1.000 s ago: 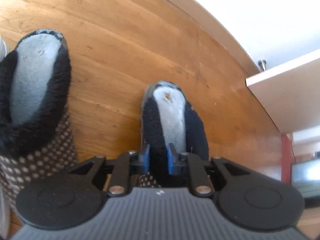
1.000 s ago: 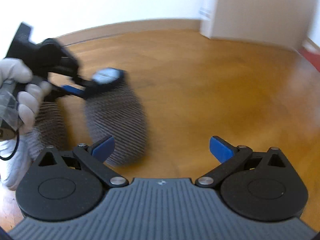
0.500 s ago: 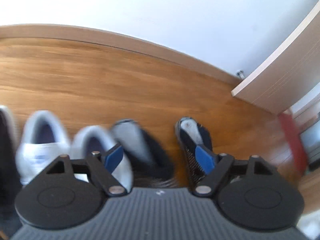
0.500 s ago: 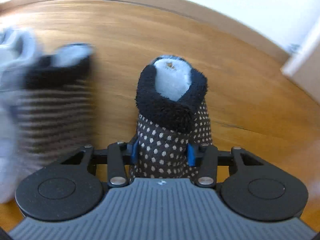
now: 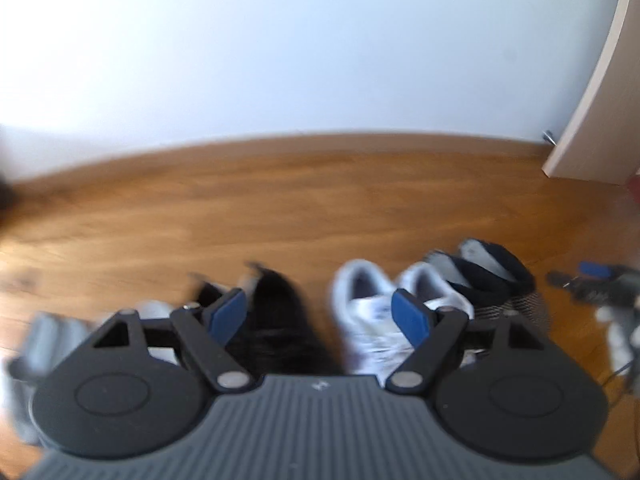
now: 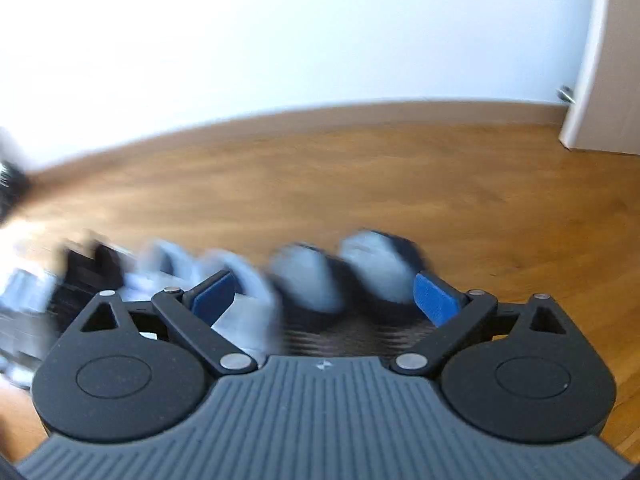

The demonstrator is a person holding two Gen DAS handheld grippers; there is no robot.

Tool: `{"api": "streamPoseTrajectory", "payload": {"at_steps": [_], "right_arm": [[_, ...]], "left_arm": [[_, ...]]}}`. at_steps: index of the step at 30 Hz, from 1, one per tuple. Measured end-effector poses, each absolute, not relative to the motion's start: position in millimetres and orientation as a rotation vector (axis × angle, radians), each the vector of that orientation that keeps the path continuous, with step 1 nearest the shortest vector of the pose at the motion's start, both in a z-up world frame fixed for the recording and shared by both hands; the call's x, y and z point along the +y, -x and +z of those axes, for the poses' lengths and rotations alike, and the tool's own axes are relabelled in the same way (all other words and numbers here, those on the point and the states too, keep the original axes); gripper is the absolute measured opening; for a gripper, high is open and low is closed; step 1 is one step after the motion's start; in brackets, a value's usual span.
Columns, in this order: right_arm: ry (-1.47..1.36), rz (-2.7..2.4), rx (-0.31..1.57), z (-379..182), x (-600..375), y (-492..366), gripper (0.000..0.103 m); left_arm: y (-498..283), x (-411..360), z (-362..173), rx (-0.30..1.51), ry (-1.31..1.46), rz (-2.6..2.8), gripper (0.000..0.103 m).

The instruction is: Organize scattered shoes

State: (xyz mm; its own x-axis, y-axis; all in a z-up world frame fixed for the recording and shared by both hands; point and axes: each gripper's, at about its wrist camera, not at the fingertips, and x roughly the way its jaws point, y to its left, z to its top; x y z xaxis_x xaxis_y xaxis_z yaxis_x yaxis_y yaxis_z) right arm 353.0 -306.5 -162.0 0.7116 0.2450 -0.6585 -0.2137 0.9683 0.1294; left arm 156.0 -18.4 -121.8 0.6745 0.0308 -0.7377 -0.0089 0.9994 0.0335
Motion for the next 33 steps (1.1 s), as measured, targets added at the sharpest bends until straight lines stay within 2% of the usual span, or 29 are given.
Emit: {"api": "streamPoseTrajectory", "payload": {"at_steps": [3,5,11,13,17,21,24,33], "right_arm": [[-0.061,0.294,0.709,-86,-254,-326,0.098],[-0.114,0.321,0.703,-40,-225,-305,0.102],[-0.217,0.354,0.727,38,-154,-226,0.102],[-0.262,0.351,0.745,43,-136,-205,0.102],[-0.283,0.329,0.824,27,-82,-158,0.102],[-0.136,0.285,0.845,0,-41,-127,0.102],[-0.036,0.273,0.821,-14,-20,-120,0.102],[0.043,0.259,0.795,-1,21,-119,0.102]], "left_arm": [[-122,-5,-73,0.783,-0.061,0.075,0.079],[-92,1,-36,0.751,-0.054,0.072,0.080],[4,33,44,0.707,-0.042,0.045,0.086],[31,53,56,0.709,-0.027,0.044,0.096],[84,106,57,0.709,-0.004,0.100,0.099],[101,161,35,0.715,0.174,0.233,0.102],[96,164,31,0.747,0.142,0.284,0.102],[82,142,34,0.766,0.083,0.233,0.102]]}}
